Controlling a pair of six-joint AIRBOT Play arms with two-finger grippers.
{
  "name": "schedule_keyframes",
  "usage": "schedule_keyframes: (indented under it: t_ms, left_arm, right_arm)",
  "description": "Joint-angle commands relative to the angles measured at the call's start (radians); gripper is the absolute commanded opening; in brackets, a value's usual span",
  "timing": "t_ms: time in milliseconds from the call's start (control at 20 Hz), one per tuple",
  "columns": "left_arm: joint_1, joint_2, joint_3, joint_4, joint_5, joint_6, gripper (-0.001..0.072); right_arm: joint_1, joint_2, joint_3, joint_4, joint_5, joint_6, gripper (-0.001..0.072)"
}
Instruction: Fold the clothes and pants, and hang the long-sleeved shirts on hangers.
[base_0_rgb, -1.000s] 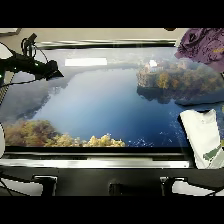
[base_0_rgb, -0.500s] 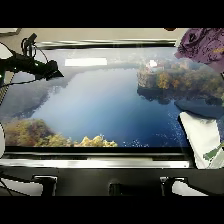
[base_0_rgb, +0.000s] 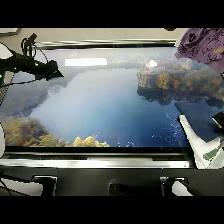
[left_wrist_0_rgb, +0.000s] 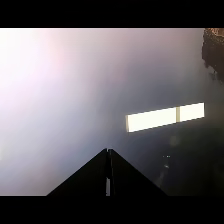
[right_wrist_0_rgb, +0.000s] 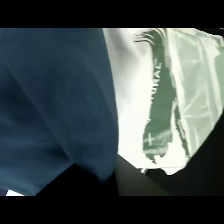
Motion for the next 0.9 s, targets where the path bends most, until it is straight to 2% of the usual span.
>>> schedule_keyframes:
  t_ms: [0,200,350,850]
  left_arm:
    - [0.001,-0.002,0.000,0.000,0.000,0.000,0.0022]
    - [0.001,-0.003,0.000,0.001,0.000,0.000,0.0022]
    - [0.001,-0.004,0.000,0.000,0.000,0.000,0.0021]
    - [0.001,-0.005,0.000,0.001,0.001,0.000,0.0022]
  right_arm:
    - [0.000,0.021,-0.078,-0.071,-0.009,0.010,0.0031]
    - [0.000,0.060,-0.121,-0.139,-0.015,0.018,0.0032]
    - [0.000,0.062,-0.121,-0.138,0.008,0.044,0.0032]
    - [0.000,0.062,-0.156,-0.143,0.089,0.032,0.0034]
